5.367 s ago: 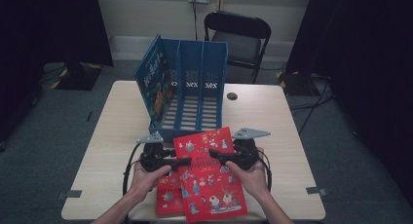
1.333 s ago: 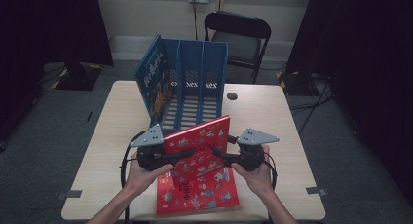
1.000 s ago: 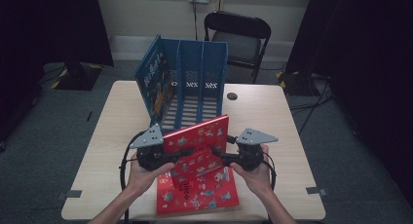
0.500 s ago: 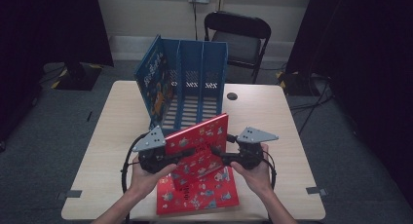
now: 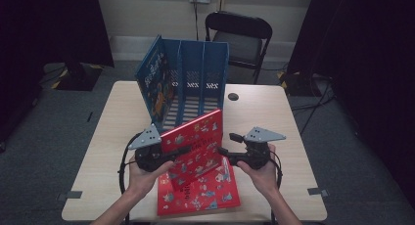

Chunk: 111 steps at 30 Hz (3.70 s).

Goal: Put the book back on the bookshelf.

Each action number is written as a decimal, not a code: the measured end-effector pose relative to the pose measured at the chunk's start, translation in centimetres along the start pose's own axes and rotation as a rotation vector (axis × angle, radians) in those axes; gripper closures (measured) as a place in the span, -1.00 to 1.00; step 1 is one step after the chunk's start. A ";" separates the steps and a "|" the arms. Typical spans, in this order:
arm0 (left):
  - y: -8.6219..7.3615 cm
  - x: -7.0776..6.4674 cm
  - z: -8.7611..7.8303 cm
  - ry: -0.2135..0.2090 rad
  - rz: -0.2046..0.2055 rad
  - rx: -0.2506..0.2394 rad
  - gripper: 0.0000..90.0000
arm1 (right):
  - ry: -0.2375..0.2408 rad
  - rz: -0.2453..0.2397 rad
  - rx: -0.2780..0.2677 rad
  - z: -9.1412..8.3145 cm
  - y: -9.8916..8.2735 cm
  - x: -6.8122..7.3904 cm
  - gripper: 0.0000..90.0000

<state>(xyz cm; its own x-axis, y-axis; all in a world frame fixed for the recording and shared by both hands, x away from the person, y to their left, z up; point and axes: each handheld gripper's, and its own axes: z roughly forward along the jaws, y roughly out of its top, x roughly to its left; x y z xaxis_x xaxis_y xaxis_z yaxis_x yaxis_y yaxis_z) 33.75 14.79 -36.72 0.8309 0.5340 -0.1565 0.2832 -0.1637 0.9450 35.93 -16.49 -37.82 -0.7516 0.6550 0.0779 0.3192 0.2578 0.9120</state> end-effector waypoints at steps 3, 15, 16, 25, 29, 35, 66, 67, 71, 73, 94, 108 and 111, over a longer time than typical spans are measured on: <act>0.0 0.2 -0.1 -0.002 -0.011 -0.004 0.78 | -0.003 0.002 0.006 -0.1 -0.1 -0.1 -0.25; 0.3 0.7 -1.0 0.001 -0.025 0.004 0.78 | -0.002 0.014 0.013 -0.2 -0.2 -0.5 -0.29; 0.3 0.7 -1.1 0.008 -0.026 0.000 0.78 | 0.001 0.015 0.017 -0.2 -0.3 -0.5 -0.29; 1.6 1.1 -2.2 0.011 -0.033 0.014 0.78 | 0.002 0.019 0.038 0.1 -0.6 -0.5 -0.31; 2.1 1.6 -2.8 0.039 -0.052 -0.008 0.78 | -0.002 0.021 0.041 0.1 -0.6 -0.6 -0.31; 2.8 2.4 -3.9 0.090 -0.068 -0.040 0.78 | -0.001 0.021 0.049 0.2 -0.8 -0.6 -0.31; 7.1 5.4 -2.4 0.354 -0.085 -0.125 0.78 | 0.002 0.023 0.081 0.8 -1.5 -0.6 -0.31; 7.2 5.5 -2.1 0.357 -0.083 -0.125 0.78 | 0.000 0.022 0.085 0.8 -1.5 -0.6 -0.31; 7.9 5.9 -1.2 0.377 -0.077 -0.125 0.78 | 0.004 0.023 0.092 1.0 -1.7 -0.6 -0.31; 8.2 6.1 -1.0 0.381 -0.077 -0.141 0.78 | 0.003 0.020 0.091 1.0 -1.6 -0.6 -0.31; 9.2 8.3 2.2 0.469 -0.134 -0.164 0.78 | 0.008 0.021 0.097 1.0 -1.8 -0.6 -0.31; 10.4 9.3 4.7 0.541 -0.103 -0.149 0.78 | 0.013 0.024 0.101 1.2 -1.9 -0.7 -0.28; 10.4 9.6 5.1 0.540 -0.105 -0.149 0.78 | 0.014 0.029 0.105 1.2 -2.0 -0.8 -0.28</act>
<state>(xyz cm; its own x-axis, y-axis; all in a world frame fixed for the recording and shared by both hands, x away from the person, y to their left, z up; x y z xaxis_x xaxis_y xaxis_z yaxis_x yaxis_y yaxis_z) 47.14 13.96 -29.83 0.4279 0.8958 -0.1199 0.2479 0.0113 0.9687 36.56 -16.67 -40.17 -0.7486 0.6539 0.1101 0.3993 0.3118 0.8622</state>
